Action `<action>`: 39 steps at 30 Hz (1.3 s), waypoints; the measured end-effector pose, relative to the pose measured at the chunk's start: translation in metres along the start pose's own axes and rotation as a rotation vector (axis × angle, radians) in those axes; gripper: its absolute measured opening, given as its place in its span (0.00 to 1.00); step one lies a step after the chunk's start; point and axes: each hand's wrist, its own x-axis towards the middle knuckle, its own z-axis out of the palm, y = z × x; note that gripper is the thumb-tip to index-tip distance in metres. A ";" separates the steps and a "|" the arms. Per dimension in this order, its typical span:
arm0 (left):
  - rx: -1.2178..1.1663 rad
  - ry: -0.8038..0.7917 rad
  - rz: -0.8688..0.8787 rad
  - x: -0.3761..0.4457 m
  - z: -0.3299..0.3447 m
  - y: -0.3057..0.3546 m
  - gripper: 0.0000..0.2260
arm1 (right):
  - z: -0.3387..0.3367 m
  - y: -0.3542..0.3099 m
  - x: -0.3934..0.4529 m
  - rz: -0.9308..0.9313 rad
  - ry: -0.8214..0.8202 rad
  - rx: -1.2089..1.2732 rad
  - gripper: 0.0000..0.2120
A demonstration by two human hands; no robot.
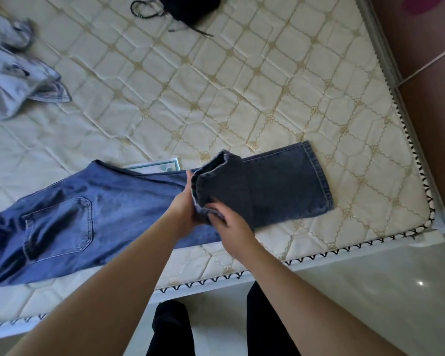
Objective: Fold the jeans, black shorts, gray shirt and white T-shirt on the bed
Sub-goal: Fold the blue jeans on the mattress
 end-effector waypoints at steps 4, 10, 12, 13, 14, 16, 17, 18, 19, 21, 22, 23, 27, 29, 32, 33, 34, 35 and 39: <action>-0.092 0.002 0.183 -0.024 -0.070 0.021 0.24 | 0.056 -0.029 -0.003 0.028 -0.209 0.080 0.11; 0.327 0.312 0.371 -0.048 -0.154 0.033 0.05 | 0.108 -0.064 0.000 -0.038 -0.127 0.142 0.09; 0.614 0.501 0.405 -0.050 -0.182 0.033 0.11 | 0.112 -0.061 0.003 -0.015 -0.075 0.181 0.09; 0.755 0.575 0.387 -0.049 -0.193 0.032 0.17 | 0.106 -0.056 0.005 0.016 -0.032 0.174 0.10; 0.826 0.614 0.370 -0.049 -0.202 0.032 0.20 | 0.098 -0.049 0.008 0.056 0.020 0.151 0.10; 0.877 0.633 0.414 -0.044 -0.204 0.029 0.20 | 0.074 -0.031 0.014 0.140 0.114 0.079 0.12; 0.921 0.627 0.444 -0.040 -0.200 0.026 0.19 | 0.061 -0.020 0.016 0.175 0.140 0.049 0.13; 0.979 0.610 0.468 -0.034 -0.192 0.022 0.18 | 0.048 -0.009 0.018 0.202 0.158 0.030 0.14; 1.020 0.579 0.483 -0.028 -0.180 0.018 0.17 | 0.035 0.003 0.019 0.225 0.175 0.020 0.15; 1.054 0.466 0.505 -0.014 -0.147 0.007 0.16 | 0.010 0.025 0.017 0.262 0.210 0.012 0.15; 1.085 0.410 0.525 -0.006 -0.130 0.001 0.17 | -0.002 0.035 0.016 0.274 0.228 0.003 0.15; 1.128 0.361 0.539 0.003 -0.112 -0.004 0.17 | -0.016 0.044 0.014 0.285 0.249 -0.004 0.16; 1.364 0.189 0.587 0.050 -0.043 -0.014 0.19 | -0.078 0.081 0.012 0.342 0.361 -0.020 0.18; 1.510 0.108 0.607 0.077 -0.009 -0.012 0.20 | -0.110 0.098 0.011 0.363 0.430 -0.066 0.19; 1.756 0.042 0.676 0.114 0.043 -0.006 0.21 | -0.155 0.114 0.009 0.376 0.599 -0.126 0.18; 1.803 0.035 0.698 0.125 0.061 -0.004 0.22 | -0.168 0.118 0.010 0.376 0.644 -0.163 0.17; 1.826 0.028 0.703 0.134 0.078 -0.004 0.22 | -0.180 0.122 0.012 0.386 0.676 -0.201 0.17; 1.830 0.024 0.697 0.143 0.093 -0.003 0.22 | -0.191 0.125 0.014 0.415 0.697 -0.239 0.19; 1.806 0.141 0.705 0.168 0.135 0.000 0.21 | -0.220 0.139 0.019 0.594 0.684 -0.265 0.31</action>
